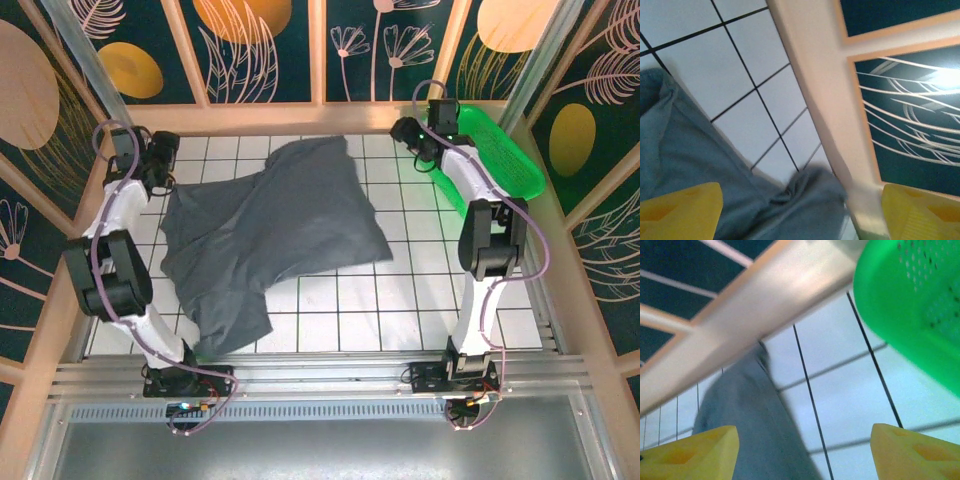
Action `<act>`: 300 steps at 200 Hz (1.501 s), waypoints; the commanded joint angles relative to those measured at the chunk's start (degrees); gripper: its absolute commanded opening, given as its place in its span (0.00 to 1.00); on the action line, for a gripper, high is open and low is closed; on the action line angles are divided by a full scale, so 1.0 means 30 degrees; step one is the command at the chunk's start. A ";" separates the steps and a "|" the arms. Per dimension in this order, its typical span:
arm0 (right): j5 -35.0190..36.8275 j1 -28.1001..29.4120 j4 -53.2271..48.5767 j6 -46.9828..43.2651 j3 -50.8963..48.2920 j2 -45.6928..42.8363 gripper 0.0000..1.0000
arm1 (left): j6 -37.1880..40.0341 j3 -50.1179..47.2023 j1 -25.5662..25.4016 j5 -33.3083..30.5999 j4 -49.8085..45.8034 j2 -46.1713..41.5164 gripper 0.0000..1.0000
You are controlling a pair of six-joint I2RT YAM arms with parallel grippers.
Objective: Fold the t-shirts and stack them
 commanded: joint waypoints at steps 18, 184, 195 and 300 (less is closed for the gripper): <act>0.0105 0.2457 0.0553 0.0563 -0.5091 -0.4382 0.64 | 0.1967 -0.4586 -0.0100 0.0154 -0.1341 -0.2603 0.67; 0.3927 0.1618 -0.6742 0.1677 -0.7324 0.0877 0.34 | 0.1932 -0.2312 -0.0667 0.0478 -0.0317 0.5985 0.64; 0.4007 0.1108 -0.6529 0.2072 -0.9223 -0.0545 0.34 | 0.2158 -0.1879 -0.0693 0.0798 -0.0317 0.6364 0.65; 0.4027 0.1318 -0.5828 0.0018 -0.9047 -0.4646 0.44 | 0.3203 -0.2599 -0.2454 -0.1139 -0.3761 0.3358 0.62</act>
